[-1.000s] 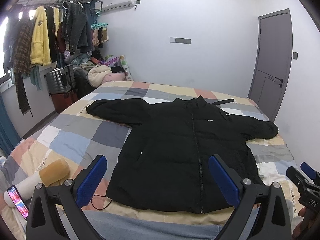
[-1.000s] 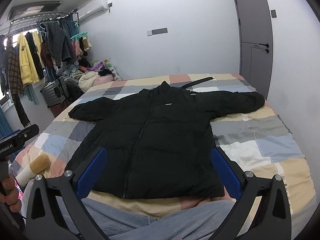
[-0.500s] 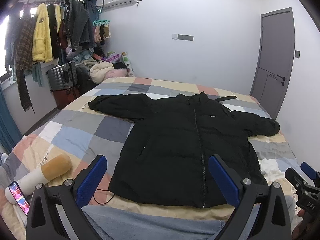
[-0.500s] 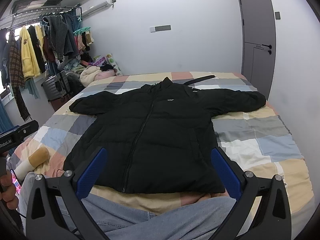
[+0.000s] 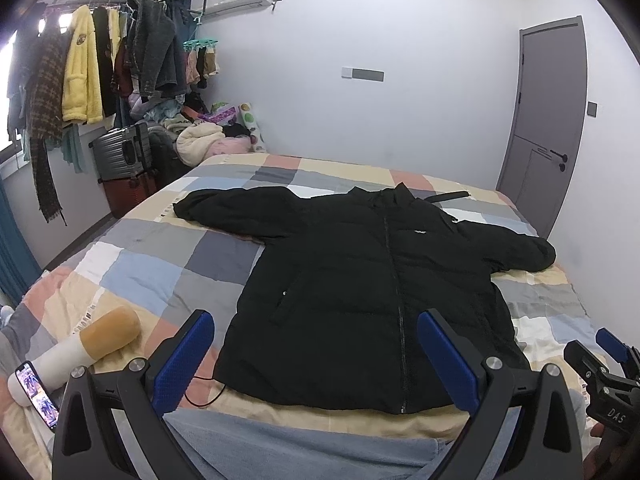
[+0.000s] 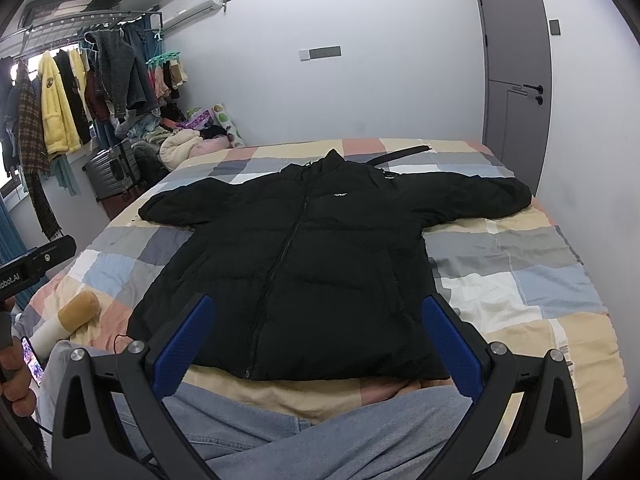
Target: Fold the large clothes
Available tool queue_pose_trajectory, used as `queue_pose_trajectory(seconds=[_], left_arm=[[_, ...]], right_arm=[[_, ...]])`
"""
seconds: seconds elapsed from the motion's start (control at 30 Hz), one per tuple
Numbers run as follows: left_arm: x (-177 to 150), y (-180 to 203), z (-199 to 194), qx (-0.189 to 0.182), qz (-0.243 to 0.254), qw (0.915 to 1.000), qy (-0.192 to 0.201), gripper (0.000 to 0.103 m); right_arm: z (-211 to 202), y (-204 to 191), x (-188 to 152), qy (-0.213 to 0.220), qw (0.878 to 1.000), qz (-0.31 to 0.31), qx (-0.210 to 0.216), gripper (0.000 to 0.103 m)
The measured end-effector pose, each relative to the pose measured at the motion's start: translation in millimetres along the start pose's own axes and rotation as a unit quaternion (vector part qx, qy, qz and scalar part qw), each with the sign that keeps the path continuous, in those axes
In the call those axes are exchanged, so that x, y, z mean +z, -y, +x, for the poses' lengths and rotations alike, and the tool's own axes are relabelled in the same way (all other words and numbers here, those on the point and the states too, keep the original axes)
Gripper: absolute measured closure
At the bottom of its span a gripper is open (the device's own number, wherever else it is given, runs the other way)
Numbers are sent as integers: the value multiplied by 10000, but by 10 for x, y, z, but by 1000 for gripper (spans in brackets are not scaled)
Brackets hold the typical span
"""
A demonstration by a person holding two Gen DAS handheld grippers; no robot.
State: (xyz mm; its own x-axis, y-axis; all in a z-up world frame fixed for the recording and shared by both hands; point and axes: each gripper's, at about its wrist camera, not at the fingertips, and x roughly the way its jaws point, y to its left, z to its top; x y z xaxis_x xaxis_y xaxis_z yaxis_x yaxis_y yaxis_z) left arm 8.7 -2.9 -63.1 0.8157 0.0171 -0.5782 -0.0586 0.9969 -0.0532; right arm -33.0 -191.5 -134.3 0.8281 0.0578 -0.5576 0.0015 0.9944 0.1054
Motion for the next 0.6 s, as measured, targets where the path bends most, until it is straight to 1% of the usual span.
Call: queue_pose_trajectory(seconds=[0.37, 0.47, 0.6], left_arm=[[25, 20, 6, -10, 9, 10000, -27, 1], [26, 18, 5, -59, 25, 10000, -25, 1], [74, 44, 7, -159, 69, 9998, 54, 1]], right_arm=[[-2, 33, -8, -24, 9999, 62, 79, 0], [0, 65, -1, -1, 9999, 89, 62, 0], [41, 146, 58, 9, 9998, 172, 141, 0]])
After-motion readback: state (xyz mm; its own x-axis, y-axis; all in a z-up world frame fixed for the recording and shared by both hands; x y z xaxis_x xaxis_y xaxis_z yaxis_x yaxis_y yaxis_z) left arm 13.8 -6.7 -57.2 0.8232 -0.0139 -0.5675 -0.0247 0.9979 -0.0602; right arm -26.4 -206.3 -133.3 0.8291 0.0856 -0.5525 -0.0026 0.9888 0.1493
